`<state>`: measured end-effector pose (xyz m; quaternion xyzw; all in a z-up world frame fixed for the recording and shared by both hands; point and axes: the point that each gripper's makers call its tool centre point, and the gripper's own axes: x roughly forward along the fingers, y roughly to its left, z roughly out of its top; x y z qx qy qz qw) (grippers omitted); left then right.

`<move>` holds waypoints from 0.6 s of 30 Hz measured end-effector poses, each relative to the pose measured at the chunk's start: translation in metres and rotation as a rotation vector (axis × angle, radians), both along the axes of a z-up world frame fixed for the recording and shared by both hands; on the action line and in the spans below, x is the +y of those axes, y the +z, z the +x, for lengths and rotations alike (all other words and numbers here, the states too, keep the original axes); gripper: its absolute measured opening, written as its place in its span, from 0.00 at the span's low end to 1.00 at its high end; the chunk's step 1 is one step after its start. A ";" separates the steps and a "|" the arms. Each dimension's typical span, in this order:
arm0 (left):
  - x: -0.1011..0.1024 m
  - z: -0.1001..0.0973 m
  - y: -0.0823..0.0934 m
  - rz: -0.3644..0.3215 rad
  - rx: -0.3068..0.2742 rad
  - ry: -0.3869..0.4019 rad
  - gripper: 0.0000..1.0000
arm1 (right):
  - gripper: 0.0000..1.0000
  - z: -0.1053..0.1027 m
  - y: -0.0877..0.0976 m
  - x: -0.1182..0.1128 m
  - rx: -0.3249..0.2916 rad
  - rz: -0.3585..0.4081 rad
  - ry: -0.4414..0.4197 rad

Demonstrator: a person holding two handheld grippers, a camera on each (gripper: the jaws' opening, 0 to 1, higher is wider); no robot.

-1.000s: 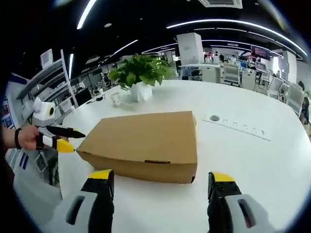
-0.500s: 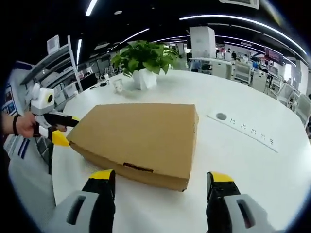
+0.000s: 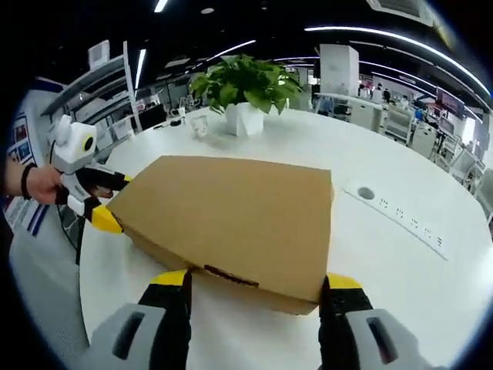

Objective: Operate the shoe box by opening the lid, removing the specified soft item, and placing it in the target area until the item is outside and the box remains undamaged.

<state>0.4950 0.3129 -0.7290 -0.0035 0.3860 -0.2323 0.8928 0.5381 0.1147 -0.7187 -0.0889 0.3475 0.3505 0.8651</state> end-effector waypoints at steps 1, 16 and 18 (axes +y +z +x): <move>0.000 0.000 0.000 0.000 0.000 -0.002 0.71 | 0.65 0.000 0.000 0.001 0.001 -0.002 -0.001; 0.015 -0.005 0.000 0.009 0.029 -0.018 0.68 | 0.62 -0.006 -0.001 0.013 -0.006 -0.007 -0.007; 0.020 -0.007 0.000 0.010 0.033 -0.013 0.68 | 0.62 -0.006 -0.001 0.017 -0.005 -0.008 -0.003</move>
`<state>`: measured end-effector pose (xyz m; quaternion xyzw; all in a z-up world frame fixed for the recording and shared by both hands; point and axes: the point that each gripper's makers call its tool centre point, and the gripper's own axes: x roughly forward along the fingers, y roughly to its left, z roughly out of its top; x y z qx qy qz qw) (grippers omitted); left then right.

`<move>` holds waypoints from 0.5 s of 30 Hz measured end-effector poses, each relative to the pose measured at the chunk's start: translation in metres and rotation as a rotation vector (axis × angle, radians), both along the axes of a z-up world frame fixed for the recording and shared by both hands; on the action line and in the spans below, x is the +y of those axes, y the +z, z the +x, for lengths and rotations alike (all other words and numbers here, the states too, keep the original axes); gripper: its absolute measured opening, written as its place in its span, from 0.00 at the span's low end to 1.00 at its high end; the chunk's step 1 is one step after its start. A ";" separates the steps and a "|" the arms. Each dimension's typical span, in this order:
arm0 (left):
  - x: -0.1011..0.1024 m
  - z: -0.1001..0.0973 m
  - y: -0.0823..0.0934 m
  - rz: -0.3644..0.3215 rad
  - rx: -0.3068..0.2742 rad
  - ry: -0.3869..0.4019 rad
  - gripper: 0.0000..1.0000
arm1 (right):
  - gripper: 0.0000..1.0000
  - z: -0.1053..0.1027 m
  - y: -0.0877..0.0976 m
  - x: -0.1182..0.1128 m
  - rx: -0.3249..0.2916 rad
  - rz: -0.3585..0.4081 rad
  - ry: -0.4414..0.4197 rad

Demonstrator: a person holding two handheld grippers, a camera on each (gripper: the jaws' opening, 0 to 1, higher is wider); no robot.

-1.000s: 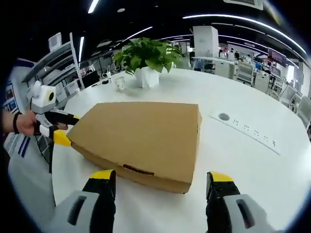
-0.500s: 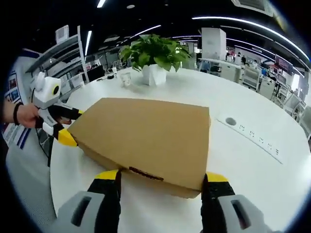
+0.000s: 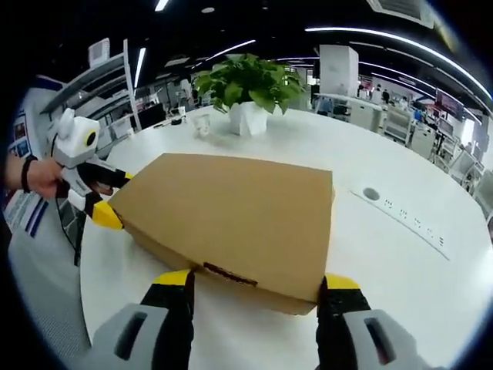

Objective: Operate the shoe box by opening the lid, removing the specified soft item, and placing it in the target area until the item is outside and the box remains undamaged.

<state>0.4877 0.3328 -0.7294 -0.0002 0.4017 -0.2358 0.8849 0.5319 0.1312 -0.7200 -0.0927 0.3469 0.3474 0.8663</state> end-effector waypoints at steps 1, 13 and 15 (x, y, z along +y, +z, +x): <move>0.002 -0.001 0.000 0.001 0.001 0.002 0.68 | 0.62 0.000 0.000 0.002 0.000 0.001 0.002; 0.039 -0.021 0.000 0.007 0.010 0.022 0.68 | 0.60 -0.012 -0.003 0.037 -0.008 0.002 0.038; 0.045 -0.026 0.000 0.012 0.014 0.019 0.68 | 0.60 -0.013 -0.004 0.042 -0.011 0.005 0.039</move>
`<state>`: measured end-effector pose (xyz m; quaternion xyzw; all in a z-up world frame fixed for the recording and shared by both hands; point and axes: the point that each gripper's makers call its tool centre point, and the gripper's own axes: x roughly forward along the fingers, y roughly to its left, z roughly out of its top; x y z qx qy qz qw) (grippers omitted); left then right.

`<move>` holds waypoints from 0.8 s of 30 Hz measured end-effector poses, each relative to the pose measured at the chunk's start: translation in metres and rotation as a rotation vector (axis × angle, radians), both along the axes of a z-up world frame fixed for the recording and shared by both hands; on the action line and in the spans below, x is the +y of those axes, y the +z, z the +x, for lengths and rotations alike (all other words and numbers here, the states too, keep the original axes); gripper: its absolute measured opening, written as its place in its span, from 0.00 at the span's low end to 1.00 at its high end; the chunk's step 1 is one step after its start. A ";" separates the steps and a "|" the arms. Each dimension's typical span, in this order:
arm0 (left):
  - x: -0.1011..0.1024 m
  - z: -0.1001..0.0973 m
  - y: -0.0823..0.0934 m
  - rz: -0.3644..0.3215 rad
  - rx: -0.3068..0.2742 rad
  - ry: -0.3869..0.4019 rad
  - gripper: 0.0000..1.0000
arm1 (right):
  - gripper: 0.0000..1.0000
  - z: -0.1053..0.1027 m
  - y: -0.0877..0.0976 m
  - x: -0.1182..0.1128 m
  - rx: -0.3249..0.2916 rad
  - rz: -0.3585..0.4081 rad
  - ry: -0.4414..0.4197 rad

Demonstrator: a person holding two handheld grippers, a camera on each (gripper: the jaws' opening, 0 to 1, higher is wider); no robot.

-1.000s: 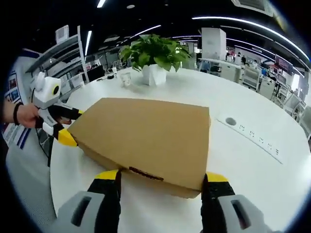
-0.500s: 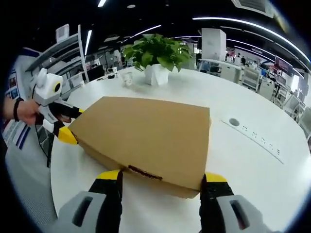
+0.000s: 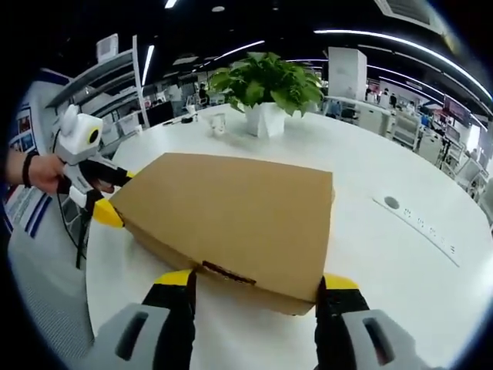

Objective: Operate the shoe box by opening the lid, removing the specified soft item, and placing it in the target area until the item is outside and the box remains undamaged.

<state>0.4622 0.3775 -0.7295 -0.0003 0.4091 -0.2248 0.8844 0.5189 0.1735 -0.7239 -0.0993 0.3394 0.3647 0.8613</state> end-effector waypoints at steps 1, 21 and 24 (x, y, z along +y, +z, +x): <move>0.003 -0.002 0.000 0.000 0.001 0.000 0.68 | 0.60 -0.001 0.000 0.002 0.000 0.001 0.000; 0.042 -0.044 -0.001 0.018 0.012 -0.013 0.67 | 0.55 -0.048 -0.002 0.037 -0.006 0.009 0.007; 0.045 -0.048 -0.001 0.019 0.011 -0.019 0.67 | 0.55 -0.054 -0.002 0.040 -0.005 0.008 0.004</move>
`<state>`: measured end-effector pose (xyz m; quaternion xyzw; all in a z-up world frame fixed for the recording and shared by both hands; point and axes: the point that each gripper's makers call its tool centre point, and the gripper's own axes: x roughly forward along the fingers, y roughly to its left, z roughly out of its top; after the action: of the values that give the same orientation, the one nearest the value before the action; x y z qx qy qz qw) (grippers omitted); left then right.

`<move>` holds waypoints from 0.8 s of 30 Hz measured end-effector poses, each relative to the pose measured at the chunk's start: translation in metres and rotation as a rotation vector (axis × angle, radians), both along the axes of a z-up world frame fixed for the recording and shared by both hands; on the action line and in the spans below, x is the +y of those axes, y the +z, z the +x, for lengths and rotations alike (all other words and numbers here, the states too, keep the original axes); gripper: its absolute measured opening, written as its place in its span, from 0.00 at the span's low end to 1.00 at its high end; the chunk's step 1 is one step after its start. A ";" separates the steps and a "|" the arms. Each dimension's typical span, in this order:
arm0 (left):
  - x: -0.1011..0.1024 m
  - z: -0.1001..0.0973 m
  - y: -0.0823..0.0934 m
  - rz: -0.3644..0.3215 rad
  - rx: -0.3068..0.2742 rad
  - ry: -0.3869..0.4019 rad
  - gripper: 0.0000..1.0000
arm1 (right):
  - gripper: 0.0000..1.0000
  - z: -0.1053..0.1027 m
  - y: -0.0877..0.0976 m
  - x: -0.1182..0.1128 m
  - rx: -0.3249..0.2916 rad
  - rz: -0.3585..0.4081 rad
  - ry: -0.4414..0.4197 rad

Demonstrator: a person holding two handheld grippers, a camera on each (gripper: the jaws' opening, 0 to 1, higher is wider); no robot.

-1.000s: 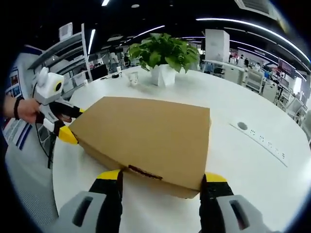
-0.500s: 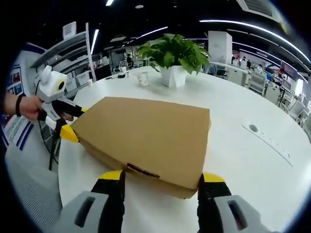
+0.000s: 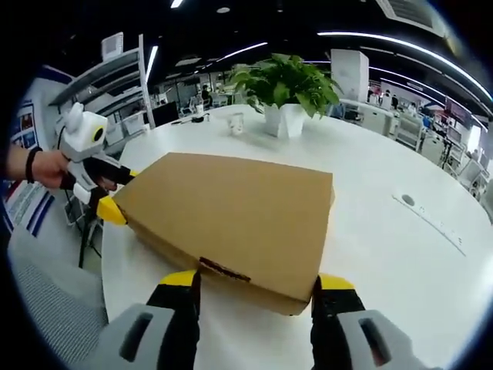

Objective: Operate the shoe box by opening the lid, removing the specified soft item, and placing it in the target area until the item is outside and the box remains undamaged.

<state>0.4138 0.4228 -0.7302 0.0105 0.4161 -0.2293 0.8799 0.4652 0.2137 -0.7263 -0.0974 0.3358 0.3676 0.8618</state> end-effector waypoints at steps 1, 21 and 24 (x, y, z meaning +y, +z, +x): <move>0.001 0.000 0.000 0.000 0.000 -0.001 0.67 | 0.55 -0.002 0.000 0.001 0.000 0.002 -0.002; 0.009 -0.015 0.000 -0.002 -0.009 -0.004 0.68 | 0.53 -0.021 0.000 0.007 0.007 0.004 -0.010; 0.010 -0.016 0.000 -0.004 -0.012 -0.005 0.68 | 0.53 -0.021 0.000 0.007 0.008 0.007 -0.007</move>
<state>0.3975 0.4324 -0.7304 0.0113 0.4105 -0.2322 0.8817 0.4440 0.2206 -0.7258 -0.0918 0.3384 0.3661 0.8620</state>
